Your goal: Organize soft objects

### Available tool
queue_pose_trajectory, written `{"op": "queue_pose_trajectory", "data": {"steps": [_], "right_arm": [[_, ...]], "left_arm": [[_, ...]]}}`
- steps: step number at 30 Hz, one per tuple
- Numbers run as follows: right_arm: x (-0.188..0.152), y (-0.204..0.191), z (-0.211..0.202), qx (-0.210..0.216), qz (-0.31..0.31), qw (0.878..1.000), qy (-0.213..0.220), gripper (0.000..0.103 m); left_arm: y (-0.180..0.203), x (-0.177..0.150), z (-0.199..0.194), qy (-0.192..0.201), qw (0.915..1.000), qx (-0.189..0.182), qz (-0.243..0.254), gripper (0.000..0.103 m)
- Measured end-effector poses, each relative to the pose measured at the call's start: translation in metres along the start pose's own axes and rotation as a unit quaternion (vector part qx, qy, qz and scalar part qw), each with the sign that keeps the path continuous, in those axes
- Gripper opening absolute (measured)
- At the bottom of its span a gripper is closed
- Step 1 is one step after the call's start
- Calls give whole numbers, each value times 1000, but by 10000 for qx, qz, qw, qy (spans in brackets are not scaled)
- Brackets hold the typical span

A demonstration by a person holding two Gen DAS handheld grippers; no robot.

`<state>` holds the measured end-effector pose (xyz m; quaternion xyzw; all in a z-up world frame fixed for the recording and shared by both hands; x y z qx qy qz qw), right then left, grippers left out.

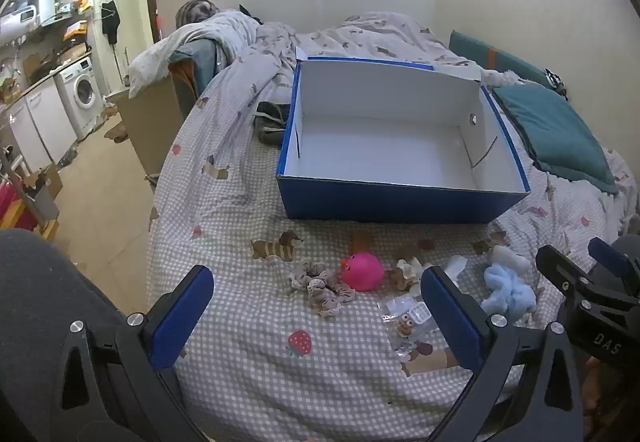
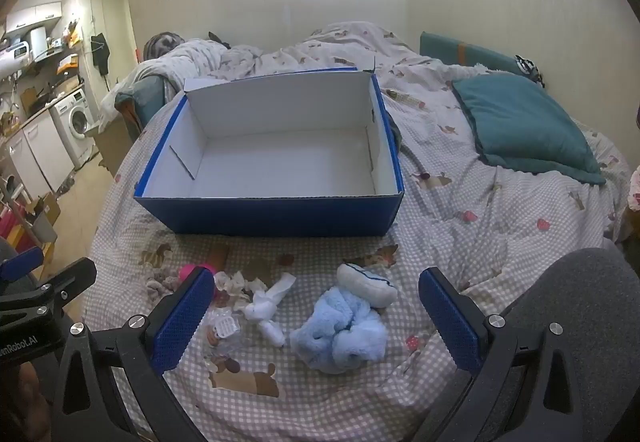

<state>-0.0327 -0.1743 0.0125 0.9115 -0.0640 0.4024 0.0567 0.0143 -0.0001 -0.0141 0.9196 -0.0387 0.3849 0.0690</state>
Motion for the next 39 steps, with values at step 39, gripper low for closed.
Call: {"op": "queue_pose_trajectory", "data": {"steps": [39], "right_arm": [[0, 0, 0, -4, -1, 10000, 19, 103]], "left_arm": [[-7, 0, 2, -9, 10000, -48, -62, 103]]}}
Point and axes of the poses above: each gripper's, at about its wrist camera, not at the fingertips, and z roughly the way its jaws point, y to its right, x to its top, the point moved 2 cm from there along z, roughly the way its jaws point, and after that the axes turned 9 degrees about -x, right-handed, at the moved point
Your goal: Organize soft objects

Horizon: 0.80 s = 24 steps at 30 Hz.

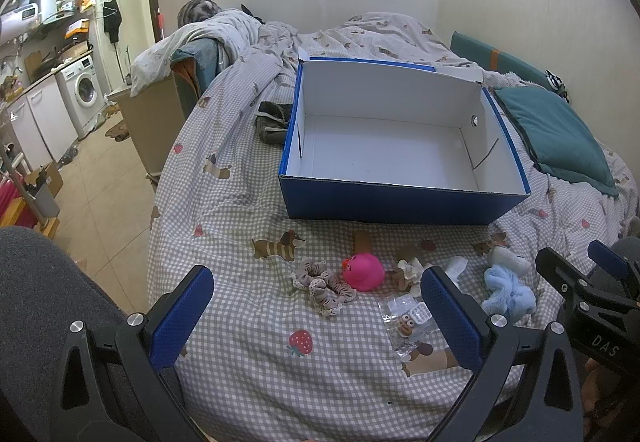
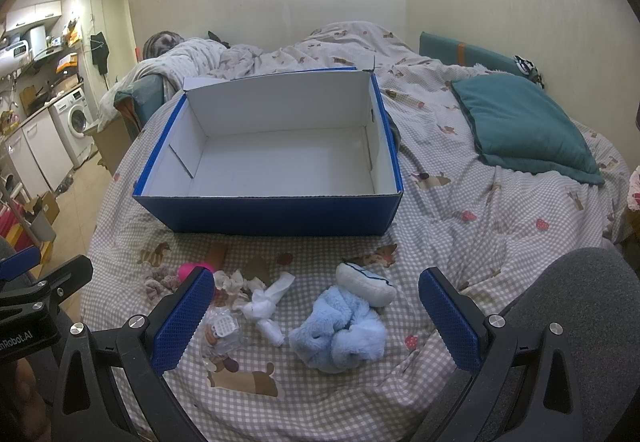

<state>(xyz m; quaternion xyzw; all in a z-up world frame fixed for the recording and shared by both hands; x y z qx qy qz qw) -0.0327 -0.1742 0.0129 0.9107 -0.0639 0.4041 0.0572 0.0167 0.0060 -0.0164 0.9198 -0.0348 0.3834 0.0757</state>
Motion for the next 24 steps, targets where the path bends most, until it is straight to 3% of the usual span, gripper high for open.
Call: {"op": "queue_pose_trajectory", "data": {"steps": [24], "right_arm": [[1, 0, 0, -11, 3, 10000, 3, 103]], "left_arm": [[2, 2, -2, 4, 10000, 0, -10, 103]]}}
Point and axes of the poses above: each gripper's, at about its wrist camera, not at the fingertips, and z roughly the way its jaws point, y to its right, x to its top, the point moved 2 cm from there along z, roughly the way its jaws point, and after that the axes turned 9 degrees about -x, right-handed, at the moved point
